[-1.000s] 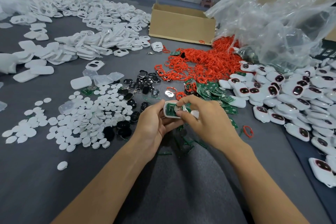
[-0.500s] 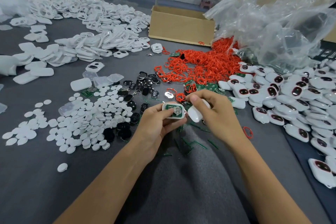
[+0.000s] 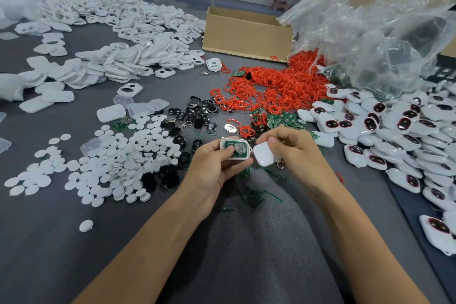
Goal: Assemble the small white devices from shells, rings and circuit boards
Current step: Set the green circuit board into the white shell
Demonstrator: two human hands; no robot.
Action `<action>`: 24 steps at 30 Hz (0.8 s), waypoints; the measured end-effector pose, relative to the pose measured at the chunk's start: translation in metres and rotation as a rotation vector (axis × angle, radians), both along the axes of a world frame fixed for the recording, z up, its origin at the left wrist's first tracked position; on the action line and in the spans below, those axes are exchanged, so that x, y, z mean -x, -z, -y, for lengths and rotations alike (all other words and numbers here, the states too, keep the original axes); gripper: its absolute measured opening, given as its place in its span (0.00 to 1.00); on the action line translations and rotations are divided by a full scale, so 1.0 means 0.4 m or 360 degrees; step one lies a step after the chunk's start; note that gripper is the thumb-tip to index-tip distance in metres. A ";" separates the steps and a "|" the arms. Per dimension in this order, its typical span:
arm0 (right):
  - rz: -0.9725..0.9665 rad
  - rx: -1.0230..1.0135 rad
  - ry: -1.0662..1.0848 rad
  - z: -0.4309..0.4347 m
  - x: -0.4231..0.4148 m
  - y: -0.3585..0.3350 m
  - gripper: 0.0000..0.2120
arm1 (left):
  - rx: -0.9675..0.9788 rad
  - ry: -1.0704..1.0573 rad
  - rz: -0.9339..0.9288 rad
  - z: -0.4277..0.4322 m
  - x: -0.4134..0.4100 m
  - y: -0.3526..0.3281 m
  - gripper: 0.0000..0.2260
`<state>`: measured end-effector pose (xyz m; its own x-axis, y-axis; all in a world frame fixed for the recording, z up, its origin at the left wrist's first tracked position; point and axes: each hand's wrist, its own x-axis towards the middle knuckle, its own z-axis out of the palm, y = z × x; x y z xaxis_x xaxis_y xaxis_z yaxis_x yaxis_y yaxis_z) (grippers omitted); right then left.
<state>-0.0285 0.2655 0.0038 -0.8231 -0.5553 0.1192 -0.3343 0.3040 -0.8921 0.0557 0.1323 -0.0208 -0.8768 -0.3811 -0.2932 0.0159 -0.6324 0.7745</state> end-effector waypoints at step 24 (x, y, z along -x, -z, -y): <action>-0.1116 -0.0742 0.0027 0.031 -0.034 0.024 0.12 | -0.0112 -0.0022 0.0028 -0.004 -0.001 -0.014 0.22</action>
